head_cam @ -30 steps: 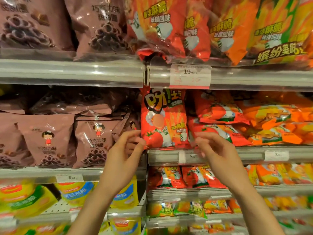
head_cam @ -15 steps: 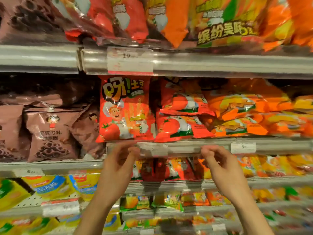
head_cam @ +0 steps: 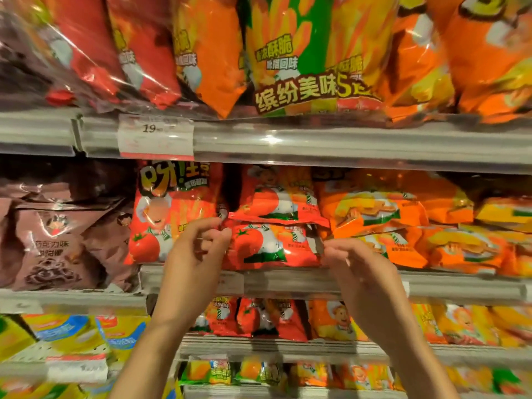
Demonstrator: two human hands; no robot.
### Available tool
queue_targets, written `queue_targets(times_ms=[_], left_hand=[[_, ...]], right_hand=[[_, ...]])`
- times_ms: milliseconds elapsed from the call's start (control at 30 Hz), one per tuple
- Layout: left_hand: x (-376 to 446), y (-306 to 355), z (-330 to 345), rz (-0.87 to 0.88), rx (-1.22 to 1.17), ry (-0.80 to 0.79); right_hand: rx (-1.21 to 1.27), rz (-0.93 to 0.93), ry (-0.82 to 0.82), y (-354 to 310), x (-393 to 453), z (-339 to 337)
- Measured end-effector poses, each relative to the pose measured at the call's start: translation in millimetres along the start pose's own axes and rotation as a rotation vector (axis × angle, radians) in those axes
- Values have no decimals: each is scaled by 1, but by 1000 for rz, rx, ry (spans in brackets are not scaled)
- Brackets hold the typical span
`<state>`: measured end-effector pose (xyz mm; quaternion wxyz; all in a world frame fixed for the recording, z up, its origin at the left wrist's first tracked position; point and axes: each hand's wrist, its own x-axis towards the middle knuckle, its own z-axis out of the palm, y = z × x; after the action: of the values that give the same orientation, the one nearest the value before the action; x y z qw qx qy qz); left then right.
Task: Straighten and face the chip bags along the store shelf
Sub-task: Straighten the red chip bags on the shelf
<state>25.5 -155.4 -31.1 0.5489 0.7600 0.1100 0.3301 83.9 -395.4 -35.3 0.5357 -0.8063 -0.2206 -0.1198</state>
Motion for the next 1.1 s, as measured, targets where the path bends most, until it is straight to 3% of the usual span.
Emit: queue_targets(times_ms=[133, 300, 467, 767, 1000, 1100], left_hand=[[32, 4, 11, 6, 151, -88], [65, 13, 27, -11, 302, -194], [83, 26, 44, 10, 409, -285], [79, 18, 28, 57, 180, -300], [50, 17, -4, 64, 73, -394], [46, 13, -13, 25, 15, -435]], right_hand=[[-86, -139, -13, -28, 10, 11], [-589, -381, 79, -47, 45, 14], [-1011, -231, -8, -32, 69, 16], [-900, -51, 26, -29, 85, 4], [-910, -38, 10, -53, 81, 23], [-714, -17, -26, -61, 72, 37]])
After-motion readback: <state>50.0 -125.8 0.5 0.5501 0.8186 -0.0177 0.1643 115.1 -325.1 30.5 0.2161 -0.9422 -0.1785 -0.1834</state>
